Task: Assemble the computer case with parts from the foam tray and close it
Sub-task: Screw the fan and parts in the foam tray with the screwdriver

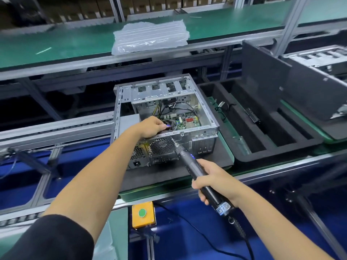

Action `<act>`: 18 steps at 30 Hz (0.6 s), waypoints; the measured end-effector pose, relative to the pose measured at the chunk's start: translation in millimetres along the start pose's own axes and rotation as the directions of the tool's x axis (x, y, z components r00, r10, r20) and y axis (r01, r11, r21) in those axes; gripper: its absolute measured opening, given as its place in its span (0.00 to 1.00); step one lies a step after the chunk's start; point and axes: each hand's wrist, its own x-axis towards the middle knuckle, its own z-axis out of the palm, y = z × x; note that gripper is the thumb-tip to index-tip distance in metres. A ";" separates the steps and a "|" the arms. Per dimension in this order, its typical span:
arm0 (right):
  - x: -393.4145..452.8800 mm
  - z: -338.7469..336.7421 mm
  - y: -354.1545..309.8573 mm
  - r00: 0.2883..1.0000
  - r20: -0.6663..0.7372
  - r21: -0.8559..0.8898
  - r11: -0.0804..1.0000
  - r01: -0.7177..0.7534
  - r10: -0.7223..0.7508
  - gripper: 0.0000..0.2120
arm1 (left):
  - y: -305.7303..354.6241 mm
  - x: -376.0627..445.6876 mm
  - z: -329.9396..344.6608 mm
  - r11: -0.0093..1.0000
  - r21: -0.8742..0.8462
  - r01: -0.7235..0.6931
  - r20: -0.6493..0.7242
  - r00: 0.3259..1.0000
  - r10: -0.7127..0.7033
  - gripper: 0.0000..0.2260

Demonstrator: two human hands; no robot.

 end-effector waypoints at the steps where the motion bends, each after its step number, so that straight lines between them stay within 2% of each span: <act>1: -0.3 1.9 2.7 1.000 -0.002 -0.001 1.000 -0.008 0.008 0.33 | 0.8 -0.9 0.6 1.000 0.023 0.003 0.014 1.000 -0.003 0.18; 4: -0.7 8.1 6.4 1.000 0.007 -0.007 1.000 -0.003 0.003 0.33 | 1.5 -2.8 2.5 0.999 0.038 -0.003 0.047 0.999 0.001 0.14; 8: -1.7 13.6 9.7 1.000 -0.010 0.004 1.000 -0.011 0.011 0.34 | 2.3 -6.5 1.2 1.000 -0.020 0.010 0.052 0.999 -0.009 0.21; 14: -0.3 15.2 6.8 1.000 -0.030 0.037 0.999 0.008 -0.007 0.30 | 6.2 -9.8 1.9 1.000 -0.022 0.017 0.081 0.997 -0.016 0.20; 18: 4.2 14.5 9.3 0.999 -0.047 0.055 0.998 0.003 0.000 0.33 | 7.4 -11.6 2.9 0.999 -0.025 -0.024 0.066 0.997 0.025 0.20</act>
